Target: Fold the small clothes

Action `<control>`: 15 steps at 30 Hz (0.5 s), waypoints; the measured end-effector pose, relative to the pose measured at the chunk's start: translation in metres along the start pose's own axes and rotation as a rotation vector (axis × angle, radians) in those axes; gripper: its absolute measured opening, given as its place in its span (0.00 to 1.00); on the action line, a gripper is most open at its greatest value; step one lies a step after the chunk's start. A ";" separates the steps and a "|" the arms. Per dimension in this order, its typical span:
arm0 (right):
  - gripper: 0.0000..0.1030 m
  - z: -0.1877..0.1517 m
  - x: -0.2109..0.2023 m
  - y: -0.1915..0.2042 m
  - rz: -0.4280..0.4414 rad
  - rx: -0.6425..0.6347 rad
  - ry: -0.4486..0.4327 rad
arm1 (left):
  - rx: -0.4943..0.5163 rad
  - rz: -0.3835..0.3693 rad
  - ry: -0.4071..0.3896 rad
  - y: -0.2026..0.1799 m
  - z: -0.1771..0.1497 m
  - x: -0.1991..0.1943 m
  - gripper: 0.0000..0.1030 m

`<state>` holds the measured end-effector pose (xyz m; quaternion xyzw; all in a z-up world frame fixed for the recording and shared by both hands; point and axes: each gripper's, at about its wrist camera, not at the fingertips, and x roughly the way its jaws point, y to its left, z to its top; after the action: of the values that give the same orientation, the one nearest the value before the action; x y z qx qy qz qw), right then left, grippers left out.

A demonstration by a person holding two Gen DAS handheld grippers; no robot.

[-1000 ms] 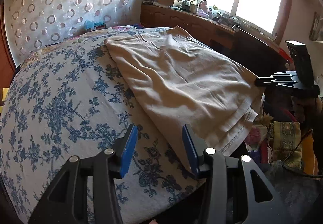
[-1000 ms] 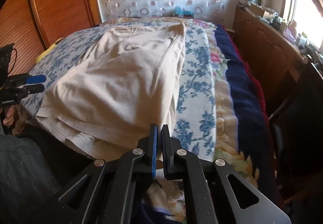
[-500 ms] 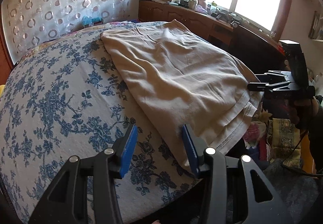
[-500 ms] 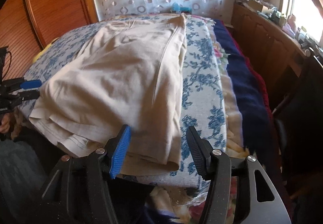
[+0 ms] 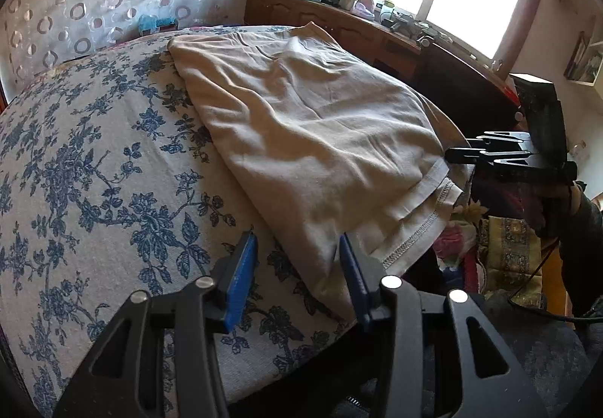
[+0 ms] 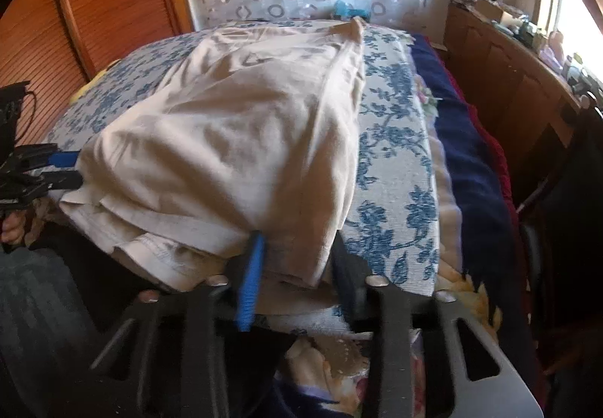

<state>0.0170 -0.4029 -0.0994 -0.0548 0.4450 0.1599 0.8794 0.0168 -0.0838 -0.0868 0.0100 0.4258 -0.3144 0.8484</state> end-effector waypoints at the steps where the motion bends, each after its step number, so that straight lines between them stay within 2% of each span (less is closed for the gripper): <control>1: 0.21 0.000 0.000 0.001 0.003 -0.006 0.003 | 0.000 -0.009 0.003 0.000 0.000 0.000 0.33; 2: 0.11 0.000 0.000 0.001 0.013 -0.010 0.005 | 0.004 -0.017 0.007 0.000 -0.001 0.001 0.29; 3: 0.08 0.000 0.000 0.001 0.040 -0.010 0.009 | 0.009 -0.020 0.013 -0.001 -0.001 0.002 0.21; 6: 0.06 0.000 -0.002 0.004 0.044 -0.013 -0.005 | 0.040 -0.051 0.025 -0.006 -0.001 0.004 0.03; 7: 0.06 0.001 -0.005 0.003 0.054 -0.001 -0.021 | 0.064 -0.050 0.022 -0.009 0.000 0.003 0.00; 11: 0.05 0.011 -0.025 0.002 0.076 0.021 -0.118 | 0.082 -0.070 -0.060 -0.011 0.015 -0.019 0.00; 15: 0.05 0.039 -0.048 -0.001 0.072 0.024 -0.229 | 0.061 -0.069 -0.154 0.004 0.054 -0.046 0.00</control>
<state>0.0205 -0.4062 -0.0378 -0.0097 0.3452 0.1913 0.9188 0.0374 -0.0717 -0.0202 -0.0030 0.3493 -0.3563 0.8666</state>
